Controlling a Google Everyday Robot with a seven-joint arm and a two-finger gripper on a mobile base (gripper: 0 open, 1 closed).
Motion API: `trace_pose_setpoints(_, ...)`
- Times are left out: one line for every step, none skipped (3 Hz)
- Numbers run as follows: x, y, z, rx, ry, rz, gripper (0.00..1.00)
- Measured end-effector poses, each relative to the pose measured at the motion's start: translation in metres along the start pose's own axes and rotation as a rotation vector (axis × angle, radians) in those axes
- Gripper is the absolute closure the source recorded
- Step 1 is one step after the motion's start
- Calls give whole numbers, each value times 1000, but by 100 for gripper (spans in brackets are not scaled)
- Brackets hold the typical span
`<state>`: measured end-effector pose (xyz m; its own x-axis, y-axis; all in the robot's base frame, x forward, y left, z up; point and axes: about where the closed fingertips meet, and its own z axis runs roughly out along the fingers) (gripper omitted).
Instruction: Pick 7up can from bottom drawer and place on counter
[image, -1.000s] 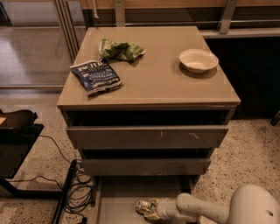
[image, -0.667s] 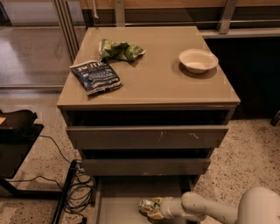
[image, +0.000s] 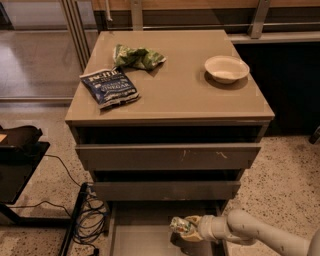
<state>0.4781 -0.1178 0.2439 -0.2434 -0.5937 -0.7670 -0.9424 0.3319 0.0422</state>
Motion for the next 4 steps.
trace_pose_setpoints(-32, -8, -48, 18, -19, -41, 100)
trace_pose_setpoints(-72, -14, -99, 54, -27, -109, 100)
trace_pose_setpoints(-129, -24, -162, 113, 8, -219, 100)
trace_pose_setpoints(-129, -24, -162, 113, 8, -219, 100)
